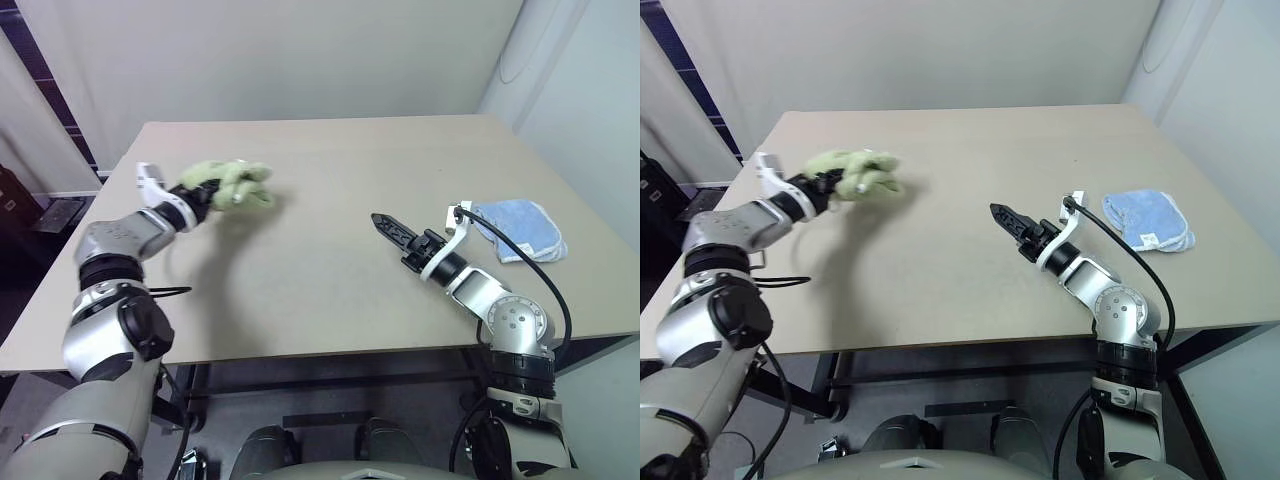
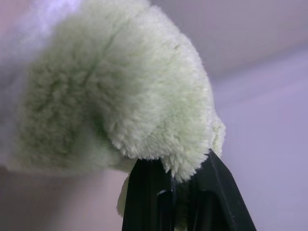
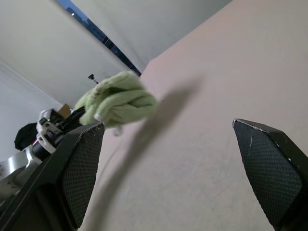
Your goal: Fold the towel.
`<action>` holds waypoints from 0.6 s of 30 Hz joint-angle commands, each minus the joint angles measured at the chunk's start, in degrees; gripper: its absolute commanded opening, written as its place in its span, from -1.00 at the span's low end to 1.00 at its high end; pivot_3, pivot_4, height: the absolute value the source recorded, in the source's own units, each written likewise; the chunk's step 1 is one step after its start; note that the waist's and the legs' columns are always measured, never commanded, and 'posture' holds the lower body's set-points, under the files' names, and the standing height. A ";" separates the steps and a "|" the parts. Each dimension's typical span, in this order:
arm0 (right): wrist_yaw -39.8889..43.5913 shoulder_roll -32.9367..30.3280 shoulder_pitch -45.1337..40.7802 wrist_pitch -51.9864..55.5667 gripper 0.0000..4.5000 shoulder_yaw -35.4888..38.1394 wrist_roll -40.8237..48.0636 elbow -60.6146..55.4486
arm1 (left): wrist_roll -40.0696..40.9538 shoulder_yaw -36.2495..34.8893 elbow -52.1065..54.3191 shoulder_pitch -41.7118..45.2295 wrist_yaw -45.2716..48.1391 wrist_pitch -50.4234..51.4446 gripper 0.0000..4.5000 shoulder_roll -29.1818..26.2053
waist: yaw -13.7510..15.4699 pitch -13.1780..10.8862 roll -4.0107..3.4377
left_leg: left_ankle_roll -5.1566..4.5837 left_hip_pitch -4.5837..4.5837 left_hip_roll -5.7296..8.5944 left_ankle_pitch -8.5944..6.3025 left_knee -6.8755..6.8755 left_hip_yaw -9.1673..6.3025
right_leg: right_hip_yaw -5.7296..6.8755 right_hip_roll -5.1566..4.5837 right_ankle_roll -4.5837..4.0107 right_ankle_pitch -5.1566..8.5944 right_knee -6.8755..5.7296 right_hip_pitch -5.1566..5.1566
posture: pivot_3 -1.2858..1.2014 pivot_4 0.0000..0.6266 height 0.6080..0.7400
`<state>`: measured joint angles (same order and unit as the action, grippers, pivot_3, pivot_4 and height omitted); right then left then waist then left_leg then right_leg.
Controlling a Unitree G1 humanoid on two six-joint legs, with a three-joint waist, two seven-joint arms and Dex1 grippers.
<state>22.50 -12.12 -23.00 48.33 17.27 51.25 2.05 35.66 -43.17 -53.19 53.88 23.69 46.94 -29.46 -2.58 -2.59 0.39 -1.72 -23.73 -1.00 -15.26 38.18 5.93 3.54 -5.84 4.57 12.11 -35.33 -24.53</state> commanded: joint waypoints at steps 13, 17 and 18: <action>5.20 -0.81 -4.04 -0.70 1.00 -4.21 -4.26 4.42 | 9.55 -6.86 21.98 -21.03 -12.80 5.37 -1.00 4.12 | 0.33 0.05 0.08 | 0.25 0.13 0.02 -0.08 0.01 0.04 | -0.06 -0.09 -0.05 -0.01 -0.05 0.10 | 0.03 -1.00 1.00; 5.83 -0.88 -3.89 -0.80 1.00 -4.42 -5.24 5.06 | 12.80 -8.29 24.67 -22.93 -15.36 6.00 -1.00 5.45 | 0.17 0.06 0.08 | 0.30 0.15 -0.01 -0.06 0.00 0.03 | -0.06 -0.08 -0.09 -0.02 -0.06 0.07 | 0.03 -1.00 1.00; 5.98 -0.85 -3.97 -0.87 1.00 -4.48 -5.54 5.29 | 13.52 -8.70 25.02 -23.16 -15.88 5.83 -1.00 5.65 | 0.13 0.06 0.08 | 0.30 0.16 -0.01 -0.06 0.00 0.03 | -0.06 -0.08 -0.10 -0.03 -0.06 0.07 | 0.03 -1.00 1.00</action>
<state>27.62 -12.49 -25.84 48.20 12.75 45.79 7.58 47.00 -50.73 -30.50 30.92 8.58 52.62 -23.78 -2.45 -2.53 0.47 -1.42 -23.56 -1.01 -15.32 38.18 5.97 3.47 -5.91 4.47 12.08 -35.40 -24.46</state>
